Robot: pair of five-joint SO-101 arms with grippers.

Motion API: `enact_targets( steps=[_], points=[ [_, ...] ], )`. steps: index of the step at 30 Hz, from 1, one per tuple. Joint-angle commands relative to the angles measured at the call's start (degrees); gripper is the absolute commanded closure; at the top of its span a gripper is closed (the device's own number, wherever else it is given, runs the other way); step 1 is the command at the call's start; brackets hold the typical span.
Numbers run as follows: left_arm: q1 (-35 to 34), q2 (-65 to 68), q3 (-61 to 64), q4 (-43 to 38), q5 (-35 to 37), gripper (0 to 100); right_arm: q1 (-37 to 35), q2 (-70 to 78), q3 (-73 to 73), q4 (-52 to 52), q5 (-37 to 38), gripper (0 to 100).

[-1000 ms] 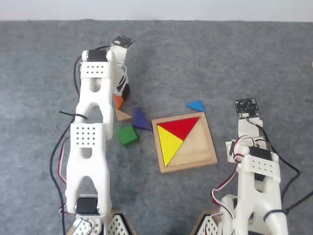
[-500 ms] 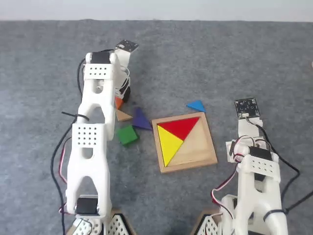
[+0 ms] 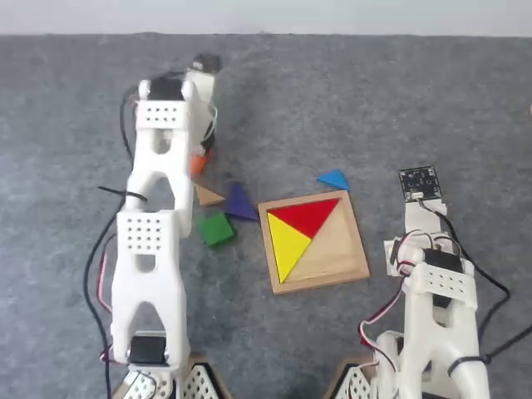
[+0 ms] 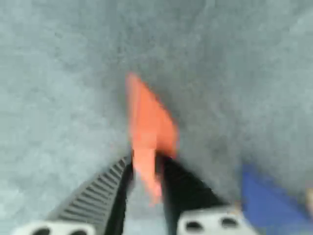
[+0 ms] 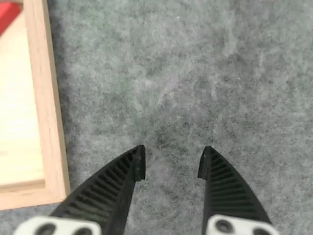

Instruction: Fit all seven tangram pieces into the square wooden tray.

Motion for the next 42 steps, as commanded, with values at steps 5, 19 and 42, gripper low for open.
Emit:
enact_targets(
  steps=[5, 19, 42],
  points=[
    [2.9, -18.3, 11.6, 2.0, 1.7, 99, 0.6, -1.1, -0.4, -1.0, 0.1, 81.4],
    [-2.9, -7.4, 4.9, -7.6, -10.7, 80, 0.6, -1.1, -0.4, -0.8, 0.1, 81.4],
    [-2.7, 10.0, -8.2, 2.0, -30.8, 96, 0.6, -1.1, -0.4, -1.3, 0.1, 81.4]
  ],
)
